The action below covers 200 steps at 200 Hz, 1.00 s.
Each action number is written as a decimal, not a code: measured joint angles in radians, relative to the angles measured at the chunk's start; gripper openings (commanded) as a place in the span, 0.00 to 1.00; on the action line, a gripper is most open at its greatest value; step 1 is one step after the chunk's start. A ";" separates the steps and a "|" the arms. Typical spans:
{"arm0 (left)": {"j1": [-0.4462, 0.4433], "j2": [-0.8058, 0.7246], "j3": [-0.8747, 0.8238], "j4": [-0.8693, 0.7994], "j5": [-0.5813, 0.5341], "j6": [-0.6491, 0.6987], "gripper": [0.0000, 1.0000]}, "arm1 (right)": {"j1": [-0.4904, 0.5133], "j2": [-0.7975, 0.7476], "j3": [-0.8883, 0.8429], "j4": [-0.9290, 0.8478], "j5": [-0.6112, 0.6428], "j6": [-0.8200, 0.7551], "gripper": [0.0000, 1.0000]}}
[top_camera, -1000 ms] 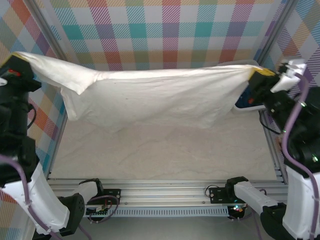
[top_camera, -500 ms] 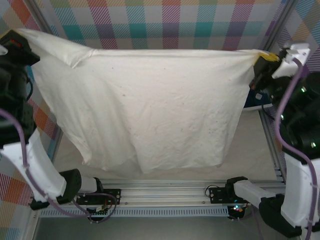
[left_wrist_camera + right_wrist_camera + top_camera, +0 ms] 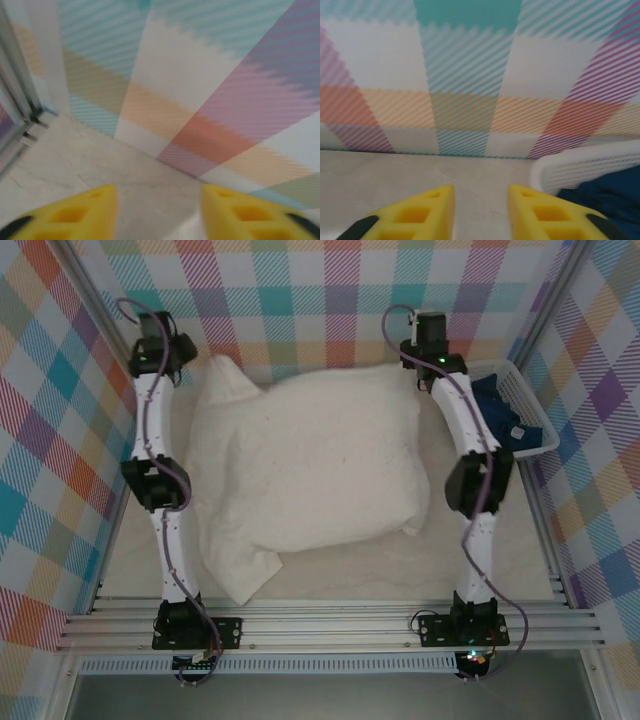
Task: Fold the inside-out t-shirt
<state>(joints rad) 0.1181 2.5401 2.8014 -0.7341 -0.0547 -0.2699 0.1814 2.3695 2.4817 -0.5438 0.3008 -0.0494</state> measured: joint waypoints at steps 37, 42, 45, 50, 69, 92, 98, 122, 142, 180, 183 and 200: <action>-0.012 0.108 -0.021 -0.086 -0.016 -0.043 0.77 | 0.002 0.251 0.268 -0.273 -0.046 0.035 0.45; -0.011 0.090 -0.045 -0.085 -0.015 -0.056 0.77 | 0.005 0.227 0.230 -0.290 -0.057 0.039 0.46; -0.011 0.079 -0.061 -0.085 -0.015 -0.063 0.77 | 0.007 0.206 0.196 -0.294 -0.064 0.041 0.46; -0.011 0.051 -0.101 -0.083 -0.013 -0.077 0.77 | 0.013 0.151 0.104 -0.288 -0.076 0.048 0.48; -0.015 -0.130 -0.360 -0.040 0.024 -0.137 0.78 | 0.046 -0.103 -0.298 -0.245 -0.132 0.080 0.54; -0.029 -0.441 -0.814 0.099 0.082 -0.222 0.79 | 0.091 -0.415 -0.708 -0.192 -0.233 0.130 0.60; -0.035 -0.513 -0.921 0.146 0.100 -0.251 0.79 | 0.100 -0.487 -0.789 -0.188 -0.261 0.145 0.60; -0.069 -0.764 -1.342 0.356 0.195 -0.376 0.80 | 0.096 -0.683 -1.051 -0.142 -0.365 0.207 0.61; -0.103 -0.860 -1.595 0.472 0.243 -0.431 0.81 | 0.087 -0.767 -1.268 -0.104 -0.457 0.273 0.61; -0.136 -1.014 -1.942 0.481 0.238 -0.421 0.82 | 0.121 -0.777 -1.455 -0.070 -0.581 0.335 0.61; -0.136 -1.034 -1.959 0.474 0.228 -0.417 0.82 | 0.124 -0.776 -1.455 -0.061 -0.592 0.338 0.61; -0.136 -1.151 -2.040 0.455 0.172 -0.385 0.82 | 0.151 -0.763 -1.448 0.016 -0.646 0.364 0.61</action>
<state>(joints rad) -0.0181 1.3895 0.7616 -0.2787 0.1169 -0.6548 0.3325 1.6066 1.0340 -0.5282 -0.3454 0.3149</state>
